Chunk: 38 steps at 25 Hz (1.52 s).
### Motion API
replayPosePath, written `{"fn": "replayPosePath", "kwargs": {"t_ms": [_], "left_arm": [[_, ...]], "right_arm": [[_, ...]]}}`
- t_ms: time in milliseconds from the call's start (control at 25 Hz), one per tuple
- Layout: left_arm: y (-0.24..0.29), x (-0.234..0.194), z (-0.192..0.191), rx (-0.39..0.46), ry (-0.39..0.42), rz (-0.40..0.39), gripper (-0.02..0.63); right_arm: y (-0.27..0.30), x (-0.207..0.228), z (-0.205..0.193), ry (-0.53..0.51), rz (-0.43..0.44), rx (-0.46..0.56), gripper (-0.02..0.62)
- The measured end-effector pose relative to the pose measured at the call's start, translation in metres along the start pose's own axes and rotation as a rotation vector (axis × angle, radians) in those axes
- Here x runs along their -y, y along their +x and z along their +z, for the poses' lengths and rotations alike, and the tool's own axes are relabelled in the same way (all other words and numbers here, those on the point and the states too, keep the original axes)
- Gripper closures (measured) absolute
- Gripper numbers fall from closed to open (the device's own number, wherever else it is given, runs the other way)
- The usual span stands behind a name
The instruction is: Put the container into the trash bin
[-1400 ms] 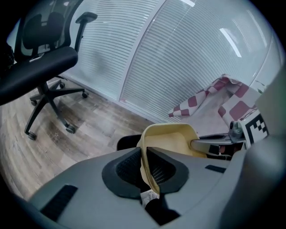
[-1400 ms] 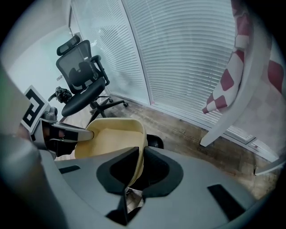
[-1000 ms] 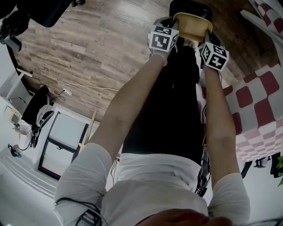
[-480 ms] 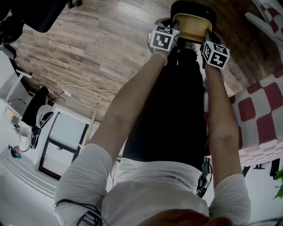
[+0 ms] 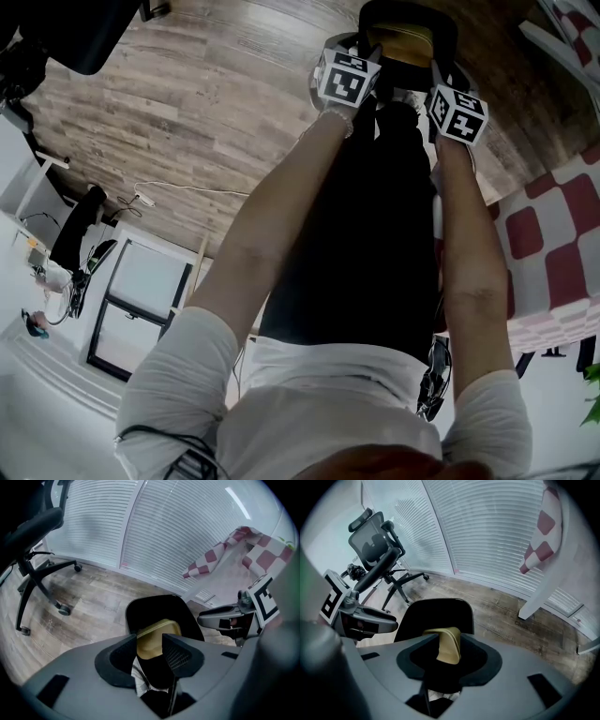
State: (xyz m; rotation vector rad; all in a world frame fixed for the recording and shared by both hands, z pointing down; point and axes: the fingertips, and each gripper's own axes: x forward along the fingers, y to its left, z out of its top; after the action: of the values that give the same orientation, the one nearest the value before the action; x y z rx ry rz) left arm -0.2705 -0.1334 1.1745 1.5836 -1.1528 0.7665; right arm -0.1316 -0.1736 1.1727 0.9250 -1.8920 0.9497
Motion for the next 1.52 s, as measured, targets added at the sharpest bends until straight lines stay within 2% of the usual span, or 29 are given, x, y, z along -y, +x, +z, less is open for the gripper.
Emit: {"fn": "replayPosePath", "kwargs": {"t_ms": [200,440,640,840,1000,1160,1520], "left_arm": [[-0.017,0.003,0.006,0.013,-0.001,0.003,0.444],[-0.078,0.016,0.031,0.070,-0.007,0.008,0.445],[-0.145,0.023,0.070,0.171,-0.031,0.007,0.449],[-0.231,0.050,0.116,0.291,-0.047,-0.025,0.465],[-0.311,0.074,0.158,0.414,-0.008,-0.052,0.489],[-0.380,0.107,0.186,0.515,0.020,-0.081,0.512],[-0.519,0.186,0.247,0.719,0.141,-0.149,0.551]], "right_arm": [[-0.016,-0.005,0.017,-0.021,-0.006,0.020,0.460],[-0.066,-0.026,0.065,-0.015,0.017,0.101,0.462],[-0.127,-0.050,0.120,-0.043,0.037,0.219,0.474],[-0.214,-0.080,0.171,-0.085,0.062,0.324,0.487],[-0.293,-0.100,0.217,-0.142,0.072,0.419,0.505],[-0.365,-0.119,0.247,-0.163,0.099,0.489,0.514],[-0.508,-0.183,0.307,-0.256,0.173,0.642,0.538]]}}
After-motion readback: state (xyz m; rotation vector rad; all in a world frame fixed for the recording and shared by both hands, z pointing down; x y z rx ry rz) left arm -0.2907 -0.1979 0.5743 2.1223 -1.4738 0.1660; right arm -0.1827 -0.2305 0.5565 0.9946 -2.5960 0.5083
